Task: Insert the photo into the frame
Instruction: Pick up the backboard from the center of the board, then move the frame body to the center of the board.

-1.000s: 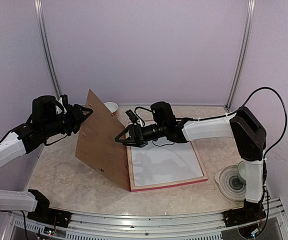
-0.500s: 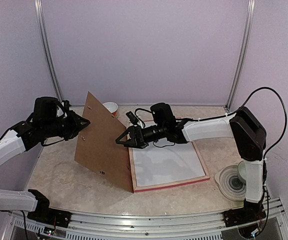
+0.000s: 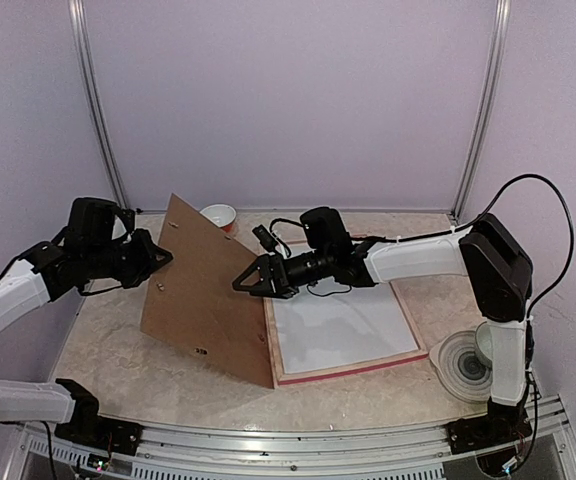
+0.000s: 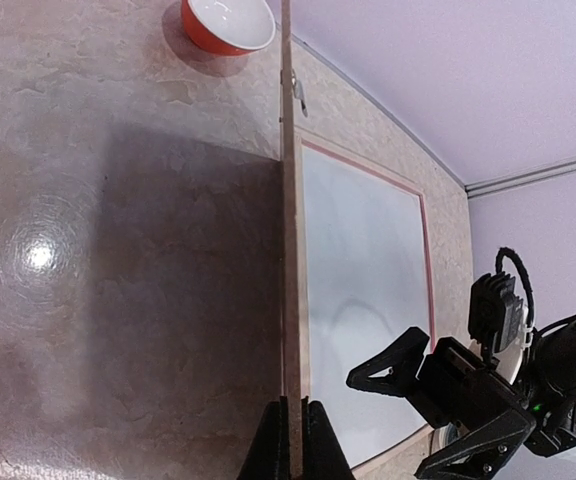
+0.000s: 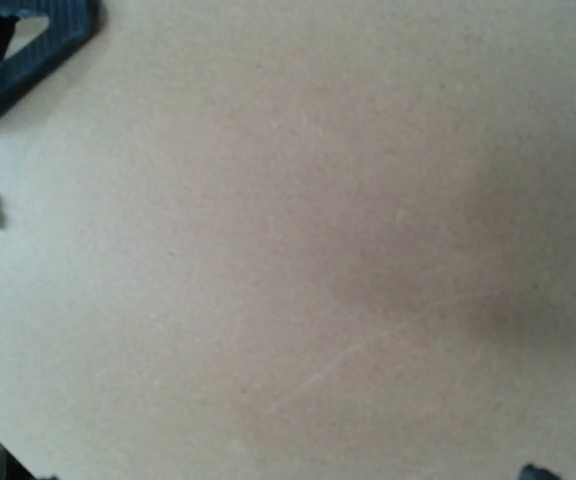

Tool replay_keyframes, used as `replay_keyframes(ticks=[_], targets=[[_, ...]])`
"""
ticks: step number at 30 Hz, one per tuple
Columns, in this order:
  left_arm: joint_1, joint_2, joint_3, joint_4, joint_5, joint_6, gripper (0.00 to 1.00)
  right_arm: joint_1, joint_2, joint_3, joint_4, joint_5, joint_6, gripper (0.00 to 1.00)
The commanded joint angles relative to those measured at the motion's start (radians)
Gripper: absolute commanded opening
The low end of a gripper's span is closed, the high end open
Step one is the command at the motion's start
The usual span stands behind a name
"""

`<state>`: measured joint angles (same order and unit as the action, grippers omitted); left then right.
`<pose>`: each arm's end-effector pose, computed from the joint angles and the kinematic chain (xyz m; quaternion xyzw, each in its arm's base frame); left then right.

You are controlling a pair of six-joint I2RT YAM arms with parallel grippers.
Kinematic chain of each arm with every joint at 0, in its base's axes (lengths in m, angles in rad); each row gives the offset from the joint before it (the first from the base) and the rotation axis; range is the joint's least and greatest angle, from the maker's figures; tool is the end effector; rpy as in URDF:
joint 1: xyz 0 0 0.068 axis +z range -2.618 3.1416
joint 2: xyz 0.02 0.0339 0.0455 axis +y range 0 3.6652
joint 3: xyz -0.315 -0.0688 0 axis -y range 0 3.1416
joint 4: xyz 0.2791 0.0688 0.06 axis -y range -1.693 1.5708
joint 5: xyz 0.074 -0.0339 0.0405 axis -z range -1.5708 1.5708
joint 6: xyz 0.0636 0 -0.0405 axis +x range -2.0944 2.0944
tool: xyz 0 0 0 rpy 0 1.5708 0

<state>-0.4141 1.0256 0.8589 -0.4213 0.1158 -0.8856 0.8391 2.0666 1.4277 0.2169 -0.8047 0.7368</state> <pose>0.2314 -0.1097 0.3196 -0.1790 0.8622 -0.3256 0.3442 0.3250 0.4305 0.2239 -0.2520 0.7606 0.5863 0.1196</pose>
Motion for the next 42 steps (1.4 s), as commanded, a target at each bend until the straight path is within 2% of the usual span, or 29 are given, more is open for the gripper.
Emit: replay_keyframes(ticks=[1,10,17,23,28,33,37,42], targets=[[0.018,-0.042,0.038,0.034,0.007,0.004,0.00,-0.016,-0.035,0.020,-0.030,0.009,-0.021,0.99],[0.037,-0.120,0.041,0.096,0.021,0.025,0.00,-0.091,-0.084,-0.018,-0.037,0.017,-0.013,0.99],[0.042,-0.195,0.013,0.184,0.052,0.049,0.00,-0.228,-0.172,-0.110,-0.050,0.054,-0.005,0.99],[0.045,-0.264,-0.084,0.349,0.114,0.048,0.00,-0.357,-0.246,-0.151,-0.170,0.190,-0.039,0.99],[0.045,-0.281,-0.177,0.564,0.194,0.044,0.00,-0.439,-0.271,-0.153,-0.337,0.382,-0.077,0.99],[0.045,-0.291,-0.281,0.820,0.271,0.036,0.00,-0.517,-0.283,-0.197,-0.412,0.516,-0.056,0.99],[0.045,-0.284,-0.360,1.038,0.332,0.008,0.00,-0.588,-0.283,-0.268,-0.414,0.549,-0.012,0.99],[0.045,-0.248,-0.499,1.334,0.341,-0.112,0.00,-0.630,-0.260,-0.298,-0.406,0.545,-0.018,0.99]])
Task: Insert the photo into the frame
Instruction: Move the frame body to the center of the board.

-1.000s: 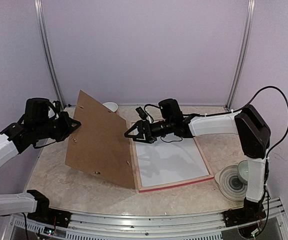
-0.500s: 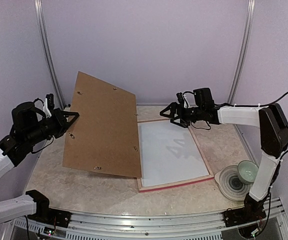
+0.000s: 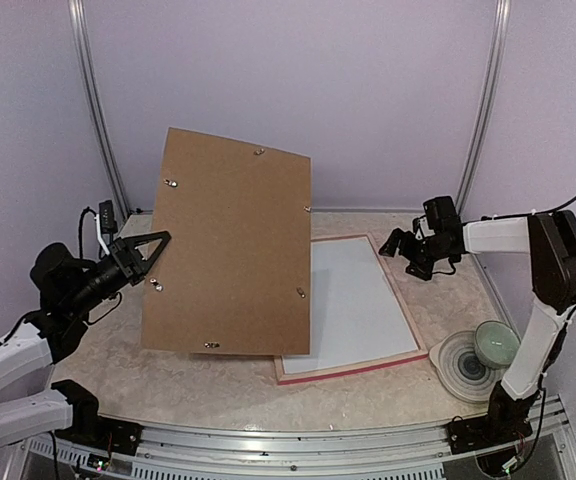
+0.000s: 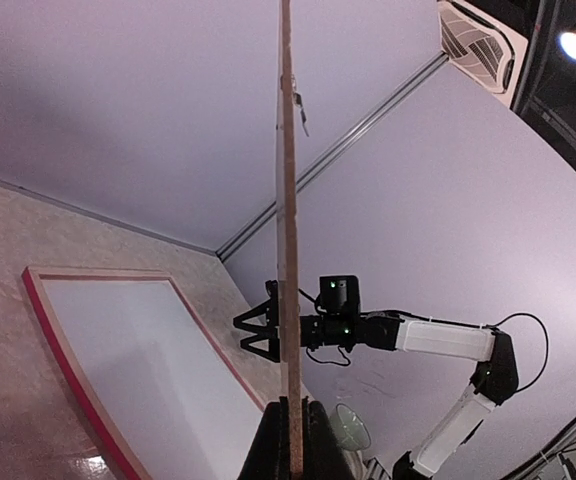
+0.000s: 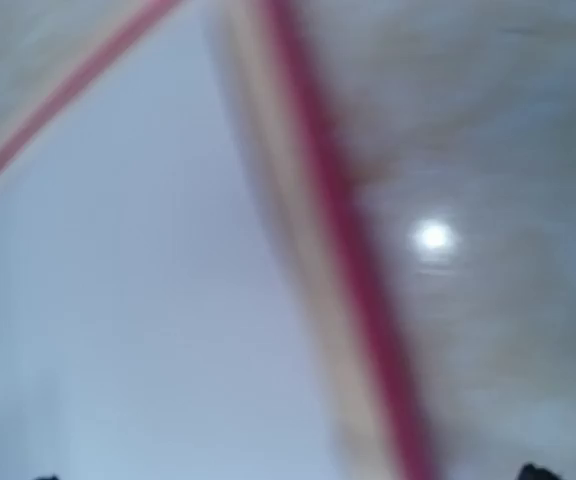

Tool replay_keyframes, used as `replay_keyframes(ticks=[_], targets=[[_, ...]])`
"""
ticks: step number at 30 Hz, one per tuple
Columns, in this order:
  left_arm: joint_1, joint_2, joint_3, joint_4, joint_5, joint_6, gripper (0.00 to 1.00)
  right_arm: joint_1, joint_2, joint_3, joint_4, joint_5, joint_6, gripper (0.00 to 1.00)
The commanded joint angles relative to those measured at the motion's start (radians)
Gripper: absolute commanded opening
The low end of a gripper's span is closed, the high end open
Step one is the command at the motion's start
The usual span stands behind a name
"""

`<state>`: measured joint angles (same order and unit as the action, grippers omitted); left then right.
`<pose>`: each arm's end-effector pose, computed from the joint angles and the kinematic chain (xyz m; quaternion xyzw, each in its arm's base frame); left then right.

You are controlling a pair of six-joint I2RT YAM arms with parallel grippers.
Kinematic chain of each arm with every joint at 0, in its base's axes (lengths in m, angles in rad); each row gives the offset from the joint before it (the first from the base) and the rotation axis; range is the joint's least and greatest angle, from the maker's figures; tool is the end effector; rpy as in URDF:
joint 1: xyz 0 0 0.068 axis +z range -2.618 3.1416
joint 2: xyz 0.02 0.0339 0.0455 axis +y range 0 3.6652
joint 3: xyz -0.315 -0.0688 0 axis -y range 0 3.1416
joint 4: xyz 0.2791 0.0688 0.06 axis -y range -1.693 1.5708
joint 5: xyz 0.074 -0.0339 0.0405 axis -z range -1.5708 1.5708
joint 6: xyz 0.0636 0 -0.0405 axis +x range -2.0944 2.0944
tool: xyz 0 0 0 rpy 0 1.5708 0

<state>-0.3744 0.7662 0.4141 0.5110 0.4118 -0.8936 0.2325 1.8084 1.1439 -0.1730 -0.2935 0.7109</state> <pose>0.1827 -0.0991 0.3129 -0.0126 0.6537 -0.5481 0.5216 0.4250 0.1195 0.1946 0.1679 0.9096 0.2827 0.2539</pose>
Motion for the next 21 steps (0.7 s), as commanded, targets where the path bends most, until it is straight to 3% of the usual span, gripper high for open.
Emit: replay_keyframes(ticks=[1,16,21], targets=[[0.006,0.025,-0.066,0.443,0.045,-0.119,0.00,-0.023,0.004,-0.016,-0.015,0.031,0.006,0.99],[-0.055,0.157,-0.151,0.694,-0.015,-0.191,0.00,-0.025,0.071,-0.052,0.081,-0.150,0.004,0.99],[-0.105,0.197,-0.142,0.673,-0.063,-0.166,0.00,-0.024,0.060,-0.079,0.118,-0.206,0.010,0.99]])
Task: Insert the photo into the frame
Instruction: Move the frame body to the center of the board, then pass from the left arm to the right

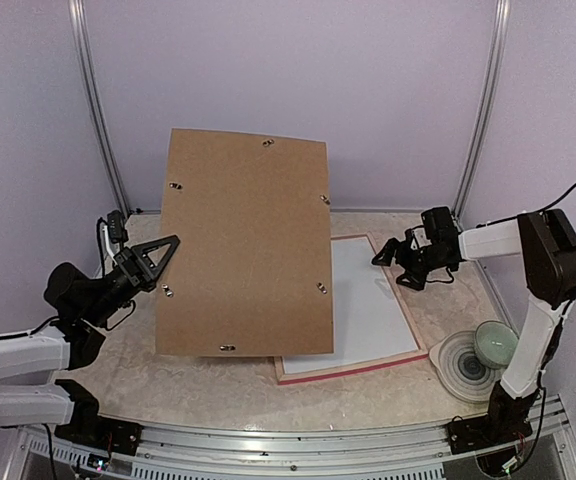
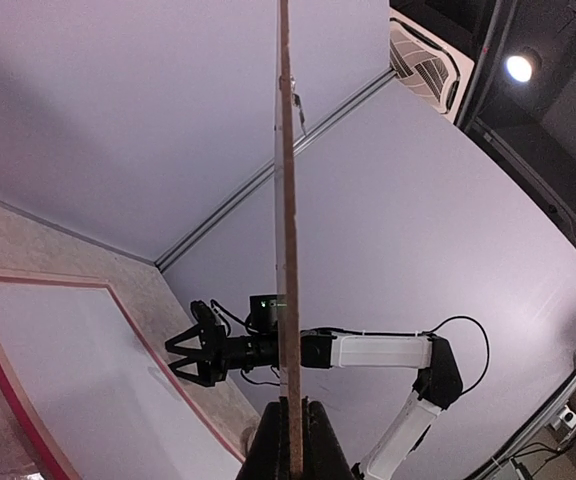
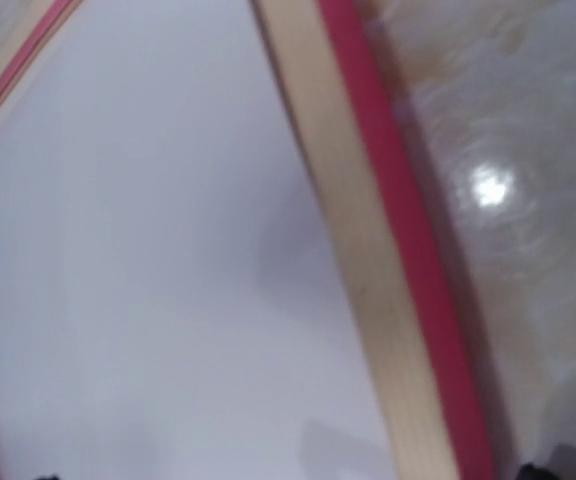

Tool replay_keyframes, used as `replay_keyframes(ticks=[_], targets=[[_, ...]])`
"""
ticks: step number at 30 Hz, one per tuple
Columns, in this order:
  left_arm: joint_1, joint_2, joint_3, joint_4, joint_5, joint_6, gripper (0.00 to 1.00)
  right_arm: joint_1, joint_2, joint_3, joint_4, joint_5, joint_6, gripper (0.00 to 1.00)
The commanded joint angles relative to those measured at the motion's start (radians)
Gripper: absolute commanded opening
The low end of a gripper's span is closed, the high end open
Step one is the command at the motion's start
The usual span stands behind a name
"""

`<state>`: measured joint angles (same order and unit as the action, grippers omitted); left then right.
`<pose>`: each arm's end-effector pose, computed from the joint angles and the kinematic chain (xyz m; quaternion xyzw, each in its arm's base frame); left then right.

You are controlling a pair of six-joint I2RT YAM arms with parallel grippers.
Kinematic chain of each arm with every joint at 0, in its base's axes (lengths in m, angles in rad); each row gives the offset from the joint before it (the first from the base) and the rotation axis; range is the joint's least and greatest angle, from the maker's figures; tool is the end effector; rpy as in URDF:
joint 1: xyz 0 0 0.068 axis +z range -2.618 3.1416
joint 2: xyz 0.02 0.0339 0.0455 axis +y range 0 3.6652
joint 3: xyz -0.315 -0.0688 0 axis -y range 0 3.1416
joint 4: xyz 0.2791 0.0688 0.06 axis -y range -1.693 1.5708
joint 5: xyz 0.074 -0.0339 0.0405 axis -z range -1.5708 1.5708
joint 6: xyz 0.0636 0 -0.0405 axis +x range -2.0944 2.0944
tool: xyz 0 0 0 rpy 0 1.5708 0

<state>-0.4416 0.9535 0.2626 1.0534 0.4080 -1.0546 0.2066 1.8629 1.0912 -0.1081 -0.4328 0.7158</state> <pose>0.1834 -0.1146 0.2857 -0.0089 0.5807 -0.6326 0.5124 0.4218 0.1157 0.1620 0.1611 0.9077 0.3281 0.2063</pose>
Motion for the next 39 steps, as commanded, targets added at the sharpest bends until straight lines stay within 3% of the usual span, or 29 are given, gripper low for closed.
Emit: replay_keyframes(ticks=[1,19,33,36,39], targets=[[-0.048,0.013,0.012,0.118,-0.074,0.000,0.00,0.003,0.003,-0.031,0.059,-0.074,0.007,0.99],[-0.083,0.034,-0.031,0.085,-0.178,-0.012,0.00,0.128,-0.005,-0.064,0.105,-0.117,0.033,0.98],[-0.110,0.103,-0.088,0.199,-0.169,-0.043,0.00,0.166,-0.267,0.126,-0.149,0.300,-0.121,0.98],[-0.123,0.142,-0.088,0.238,-0.176,-0.057,0.00,0.189,-0.300,0.156,-0.141,0.309,-0.156,0.98],[-0.133,0.195,-0.085,0.288,-0.178,-0.071,0.00,0.194,-0.317,0.153,-0.100,0.218,-0.164,0.98]])
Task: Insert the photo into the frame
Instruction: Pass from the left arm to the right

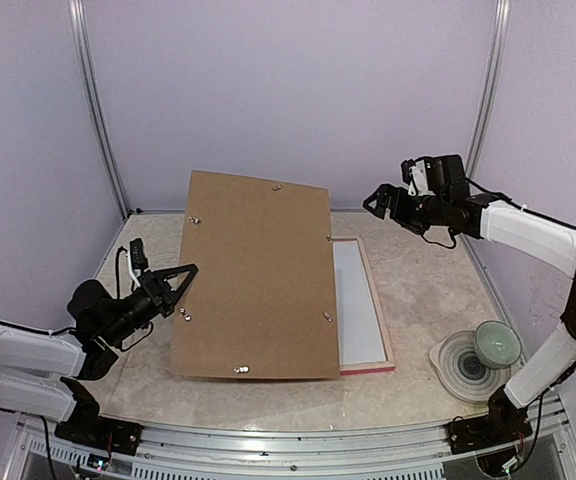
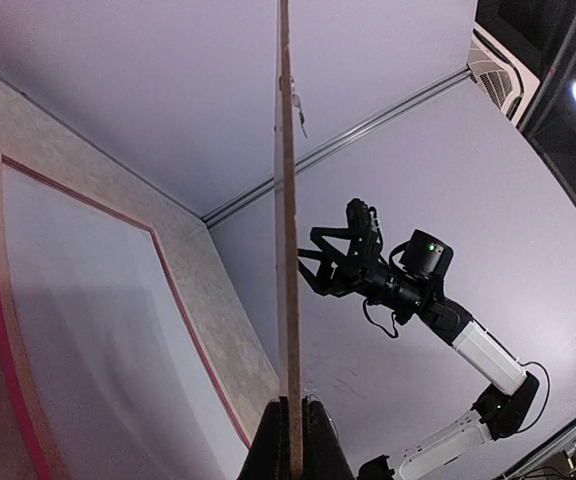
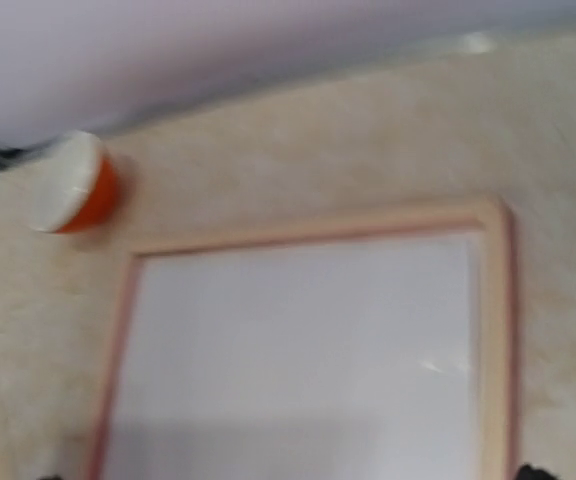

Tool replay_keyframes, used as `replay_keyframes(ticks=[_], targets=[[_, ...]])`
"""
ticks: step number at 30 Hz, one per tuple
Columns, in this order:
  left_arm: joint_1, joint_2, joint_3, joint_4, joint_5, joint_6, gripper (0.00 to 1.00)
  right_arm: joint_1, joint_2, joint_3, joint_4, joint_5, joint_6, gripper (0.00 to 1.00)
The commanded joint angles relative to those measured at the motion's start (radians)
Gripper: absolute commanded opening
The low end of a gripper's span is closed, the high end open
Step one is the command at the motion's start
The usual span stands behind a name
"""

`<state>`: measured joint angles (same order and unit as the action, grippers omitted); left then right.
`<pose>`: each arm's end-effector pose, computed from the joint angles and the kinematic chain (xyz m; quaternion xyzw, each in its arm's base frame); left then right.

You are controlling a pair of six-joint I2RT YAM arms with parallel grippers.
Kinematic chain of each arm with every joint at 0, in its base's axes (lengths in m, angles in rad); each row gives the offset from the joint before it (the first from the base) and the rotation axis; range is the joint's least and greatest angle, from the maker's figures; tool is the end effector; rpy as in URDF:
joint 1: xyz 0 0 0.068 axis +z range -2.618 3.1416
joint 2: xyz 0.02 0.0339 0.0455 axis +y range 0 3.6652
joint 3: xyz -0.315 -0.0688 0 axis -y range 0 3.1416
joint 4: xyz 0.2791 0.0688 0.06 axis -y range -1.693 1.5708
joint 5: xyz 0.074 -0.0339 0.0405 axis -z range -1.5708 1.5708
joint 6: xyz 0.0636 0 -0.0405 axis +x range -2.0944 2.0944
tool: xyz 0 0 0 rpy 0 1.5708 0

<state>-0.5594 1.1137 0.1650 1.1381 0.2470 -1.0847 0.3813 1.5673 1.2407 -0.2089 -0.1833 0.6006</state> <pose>0.1830 -0.1329 0.2299 -0.0725 0.6352 -0.6138 0.4632 0.3854 0.1670 0.3261 0.0497 0.8651 0.3025 0.3971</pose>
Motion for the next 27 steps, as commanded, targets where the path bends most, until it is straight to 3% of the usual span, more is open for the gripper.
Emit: replay_keyframes(ticks=[1,6,27], targets=[[-0.017,0.057,0.014,0.221,-0.014,-0.047,0.00,0.019,-0.025,-0.002,0.014,-0.068,-0.046,0.98],[-0.023,0.129,0.024,0.296,0.002,-0.073,0.00,0.021,-0.021,-0.033,0.073,-0.213,-0.039,0.98],[-0.042,0.177,0.037,0.322,0.006,-0.077,0.00,0.128,0.013,-0.019,-0.017,-0.099,-0.149,0.96]])
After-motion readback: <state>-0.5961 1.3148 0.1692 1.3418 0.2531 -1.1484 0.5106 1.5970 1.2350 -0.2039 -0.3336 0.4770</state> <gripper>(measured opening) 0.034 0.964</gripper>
